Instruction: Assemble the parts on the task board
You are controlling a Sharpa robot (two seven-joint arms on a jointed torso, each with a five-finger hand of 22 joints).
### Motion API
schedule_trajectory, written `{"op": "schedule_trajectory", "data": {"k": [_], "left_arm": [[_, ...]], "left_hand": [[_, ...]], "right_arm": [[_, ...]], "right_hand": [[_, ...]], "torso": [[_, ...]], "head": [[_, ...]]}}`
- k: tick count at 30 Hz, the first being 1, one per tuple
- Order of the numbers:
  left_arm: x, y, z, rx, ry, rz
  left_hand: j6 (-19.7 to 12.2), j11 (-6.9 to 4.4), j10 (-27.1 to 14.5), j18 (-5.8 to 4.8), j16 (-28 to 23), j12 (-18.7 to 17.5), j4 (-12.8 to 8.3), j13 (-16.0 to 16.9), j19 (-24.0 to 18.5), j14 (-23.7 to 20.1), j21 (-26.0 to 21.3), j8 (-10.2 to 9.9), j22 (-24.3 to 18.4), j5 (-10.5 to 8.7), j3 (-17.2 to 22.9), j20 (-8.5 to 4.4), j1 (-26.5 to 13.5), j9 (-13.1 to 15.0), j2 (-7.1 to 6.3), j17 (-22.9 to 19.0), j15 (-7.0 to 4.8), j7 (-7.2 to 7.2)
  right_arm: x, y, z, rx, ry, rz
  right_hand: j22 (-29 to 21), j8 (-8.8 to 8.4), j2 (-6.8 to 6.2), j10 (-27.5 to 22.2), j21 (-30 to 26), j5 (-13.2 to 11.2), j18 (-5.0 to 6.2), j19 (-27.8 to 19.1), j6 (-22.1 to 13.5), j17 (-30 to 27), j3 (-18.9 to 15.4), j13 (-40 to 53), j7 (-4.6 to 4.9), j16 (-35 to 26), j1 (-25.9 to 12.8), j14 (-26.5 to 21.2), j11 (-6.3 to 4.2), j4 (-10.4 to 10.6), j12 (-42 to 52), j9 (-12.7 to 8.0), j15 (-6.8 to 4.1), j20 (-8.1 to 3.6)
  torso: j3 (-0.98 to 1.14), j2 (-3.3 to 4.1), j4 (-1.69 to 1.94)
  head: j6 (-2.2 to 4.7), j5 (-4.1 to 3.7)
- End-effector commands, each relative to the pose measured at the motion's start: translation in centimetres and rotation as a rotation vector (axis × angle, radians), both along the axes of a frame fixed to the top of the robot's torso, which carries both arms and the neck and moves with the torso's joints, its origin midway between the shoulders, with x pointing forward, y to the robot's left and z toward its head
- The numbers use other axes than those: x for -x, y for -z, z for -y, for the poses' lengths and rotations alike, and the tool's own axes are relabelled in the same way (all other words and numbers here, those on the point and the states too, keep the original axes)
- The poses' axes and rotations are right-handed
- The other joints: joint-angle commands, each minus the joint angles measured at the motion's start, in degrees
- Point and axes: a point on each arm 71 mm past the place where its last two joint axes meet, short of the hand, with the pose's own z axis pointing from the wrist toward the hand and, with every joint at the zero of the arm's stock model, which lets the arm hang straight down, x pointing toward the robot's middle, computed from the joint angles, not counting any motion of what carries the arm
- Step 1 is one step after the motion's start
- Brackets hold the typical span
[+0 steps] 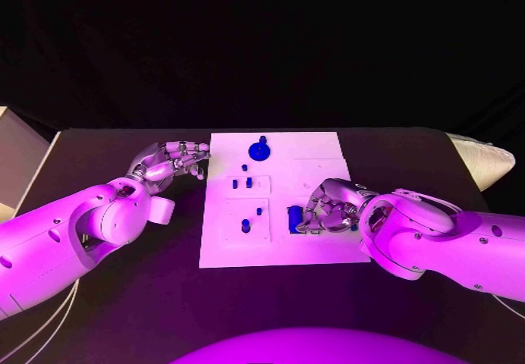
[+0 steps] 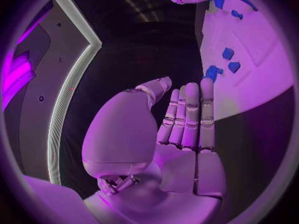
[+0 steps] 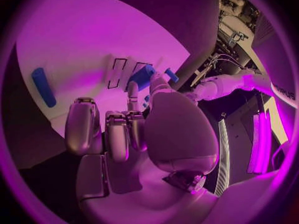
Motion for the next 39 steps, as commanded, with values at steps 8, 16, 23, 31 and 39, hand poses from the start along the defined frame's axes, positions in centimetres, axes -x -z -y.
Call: {"op": "schedule_trajectory", "data": {"k": [8,16,23,31,39], "left_arm": [[0.08,-0.04,0.17,0.011,0.014,0.002],[0.09,-0.04,0.09,0.010,0.011,0.001],[0.11,-0.04,0.00,0.008,0.010,0.000],[0.12,-0.04,-0.02,0.008,0.010,0.000],[0.13,-0.02,-0.05,0.008,0.010,0.000]], "left_hand": [[-0.4,-0.09,-0.5,0.34,0.2,0.4,0.4,-0.1,0.3,-0.3,-0.3,0.4,-0.1,0.39,0.0,-0.02,-0.4,-0.1,-0.06,0.1,0.23,0.12],[-0.4,-0.09,-0.5,0.34,0.2,0.4,0.4,-0.1,0.3,-0.3,-0.3,0.4,-0.1,0.39,0.0,-0.02,-0.4,-0.1,-0.06,0.1,0.23,0.12],[-0.4,-0.08,-0.5,0.34,0.2,0.4,0.5,-0.1,0.3,-0.3,-0.4,0.4,-0.1,0.39,0.0,-0.02,-0.4,-0.1,0.00,0.1,0.24,0.12],[-0.4,-0.09,-0.5,0.34,0.2,0.5,0.4,-0.1,0.3,-0.4,-0.4,0.4,-0.1,0.40,0.1,-0.02,-0.4,-0.1,-0.01,0.1,0.23,0.11],[-0.4,-0.09,-0.5,0.34,0.2,0.5,0.4,-0.1,0.3,-0.4,-0.4,0.4,-0.1,0.40,0.1,-0.02,-0.4,-0.1,-0.01,0.1,0.23,0.11]], "right_arm": [[-0.50,0.22,-0.11,0.058,0.000,0.042],[-0.45,0.63,-0.12,0.043,-0.019,-0.014],[-0.34,0.82,-0.21,0.031,-0.043,-0.045],[-0.12,0.94,-0.46,0.028,-0.065,-0.066],[-0.16,0.80,-0.38,0.032,-0.059,-0.041]], "right_hand": [[1.4,-0.21,1.06,4.5,-0.2,-1.2,-0.45,0.5,0.3,13.4,2.7,12.9,-0.30,0.3,2.0,5.6,-0.56,0.0,0.1,-0.4,-0.57,-0.26],[1.3,-0.26,-1.10,4.5,-0.4,-0.9,-0.42,0.4,0.4,13.4,3.1,13.0,-0.22,0.3,1.8,5.6,-0.50,0.0,0.1,-0.6,-0.54,-0.27],[1.3,-0.28,-2.82,4.5,-0.5,-0.9,-0.41,0.4,0.4,13.5,3.4,13.0,-0.15,0.3,2.5,5.6,-0.44,-0.1,0.1,-0.7,-0.49,-0.23],[1.5,-0.21,-4.12,4.5,-0.5,-2.3,-0.44,0.4,0.5,13.6,3.3,13.0,-0.03,0.4,3.2,5.6,-0.33,-0.1,0.1,-0.8,-0.40,-0.16],[1.6,-0.18,-4.23,4.5,-0.4,-2.6,-0.47,0.5,0.5,13.6,3.2,12.9,0.00,0.4,3.2,5.7,-0.31,-0.1,-0.1,-0.8,-0.39,-0.15]], "torso": [[0.00,0.03,-0.04],[0.00,0.04,-0.03],[0.03,-0.01,0.01],[0.00,0.00,-0.01],[-0.01,-0.02,0.00]], "head": [[-0.10,0.22],[-0.15,0.18],[-0.25,0.28],[-0.29,0.31],[-0.31,0.28]]}}
